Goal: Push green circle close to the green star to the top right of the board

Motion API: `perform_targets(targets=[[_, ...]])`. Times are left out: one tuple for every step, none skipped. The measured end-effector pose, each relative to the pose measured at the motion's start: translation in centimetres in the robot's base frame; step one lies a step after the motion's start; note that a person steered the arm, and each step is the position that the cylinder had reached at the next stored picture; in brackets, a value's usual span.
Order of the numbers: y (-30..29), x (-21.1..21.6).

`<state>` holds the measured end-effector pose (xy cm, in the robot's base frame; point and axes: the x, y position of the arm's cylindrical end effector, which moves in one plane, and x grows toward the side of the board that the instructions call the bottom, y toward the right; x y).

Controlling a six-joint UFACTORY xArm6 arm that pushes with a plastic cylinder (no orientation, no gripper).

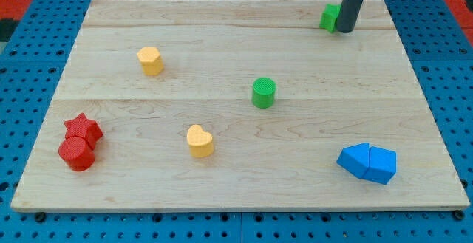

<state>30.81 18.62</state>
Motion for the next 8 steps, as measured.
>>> perform_targets(targets=[[-2.6,9.1],[-4.7,14.8],[-11.3,16.4],[-15.9,14.2],[-18.1,9.8],[-19.1,5.5],[-16.9,1.8],[-14.8,-1.2]])
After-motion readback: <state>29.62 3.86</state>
